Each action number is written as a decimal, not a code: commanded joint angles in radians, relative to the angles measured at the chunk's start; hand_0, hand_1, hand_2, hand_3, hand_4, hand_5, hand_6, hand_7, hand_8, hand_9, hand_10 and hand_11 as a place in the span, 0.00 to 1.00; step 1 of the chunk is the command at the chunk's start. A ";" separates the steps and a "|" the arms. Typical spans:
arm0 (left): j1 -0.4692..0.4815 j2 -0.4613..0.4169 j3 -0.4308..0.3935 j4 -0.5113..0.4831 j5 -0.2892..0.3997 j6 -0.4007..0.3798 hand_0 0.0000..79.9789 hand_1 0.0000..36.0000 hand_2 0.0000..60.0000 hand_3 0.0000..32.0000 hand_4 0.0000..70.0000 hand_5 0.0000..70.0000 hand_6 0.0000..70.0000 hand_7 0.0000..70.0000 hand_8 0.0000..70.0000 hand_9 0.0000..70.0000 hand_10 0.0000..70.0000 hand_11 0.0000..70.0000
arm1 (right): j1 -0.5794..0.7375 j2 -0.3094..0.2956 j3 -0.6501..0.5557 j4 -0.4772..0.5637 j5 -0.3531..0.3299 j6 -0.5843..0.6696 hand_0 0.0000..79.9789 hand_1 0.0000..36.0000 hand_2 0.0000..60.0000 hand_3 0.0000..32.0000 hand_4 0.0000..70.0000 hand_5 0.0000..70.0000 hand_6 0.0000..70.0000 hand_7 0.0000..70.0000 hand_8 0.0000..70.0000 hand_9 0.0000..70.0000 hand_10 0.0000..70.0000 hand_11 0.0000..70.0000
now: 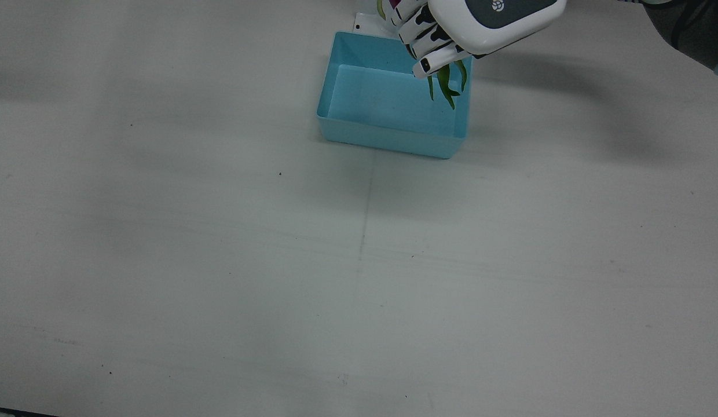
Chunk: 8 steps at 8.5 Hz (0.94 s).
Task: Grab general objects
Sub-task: 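Carry the dragon fruit with the left hand over the blue tray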
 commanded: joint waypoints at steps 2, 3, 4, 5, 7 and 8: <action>0.058 -0.020 0.000 -0.010 -0.056 0.002 0.70 0.64 1.00 0.00 0.89 1.00 1.00 1.00 1.00 1.00 1.00 1.00 | 0.000 0.000 0.000 0.000 0.000 0.000 0.00 0.00 0.00 0.00 0.00 0.00 0.00 0.00 0.00 0.00 0.00 0.00; 0.061 -0.020 0.000 -0.034 -0.056 0.005 0.67 0.62 1.00 0.00 0.80 1.00 1.00 1.00 0.93 1.00 1.00 1.00 | 0.000 0.000 0.000 0.000 0.000 0.000 0.00 0.00 0.00 0.00 0.00 0.00 0.00 0.00 0.00 0.00 0.00 0.00; 0.077 -0.020 -0.003 -0.057 -0.056 0.018 0.65 0.60 1.00 0.00 0.71 1.00 1.00 1.00 0.83 1.00 1.00 1.00 | 0.000 0.000 0.000 0.000 0.000 0.000 0.00 0.00 0.00 0.00 0.00 0.00 0.00 0.00 0.00 0.00 0.00 0.00; 0.119 -0.020 -0.001 -0.075 -0.065 0.052 0.63 0.57 1.00 0.00 0.62 1.00 1.00 1.00 0.73 0.85 0.82 1.00 | 0.000 0.000 0.000 0.000 0.000 0.000 0.00 0.00 0.00 0.00 0.00 0.00 0.00 0.00 0.00 0.00 0.00 0.00; 0.207 -0.018 -0.001 -0.082 -0.128 0.103 0.61 0.48 0.68 0.00 0.35 0.84 0.65 0.63 0.35 0.40 0.34 0.51 | 0.000 0.000 0.000 0.000 0.000 0.000 0.00 0.00 0.00 0.00 0.00 0.00 0.00 0.00 0.00 0.00 0.00 0.00; 0.207 -0.018 0.000 -0.080 -0.128 0.104 0.59 0.25 0.17 0.00 0.26 0.52 0.49 0.44 0.26 0.30 0.26 0.40 | 0.000 0.000 0.000 0.000 0.000 0.000 0.00 0.00 0.00 0.00 0.00 0.00 0.00 0.00 0.00 0.00 0.00 0.00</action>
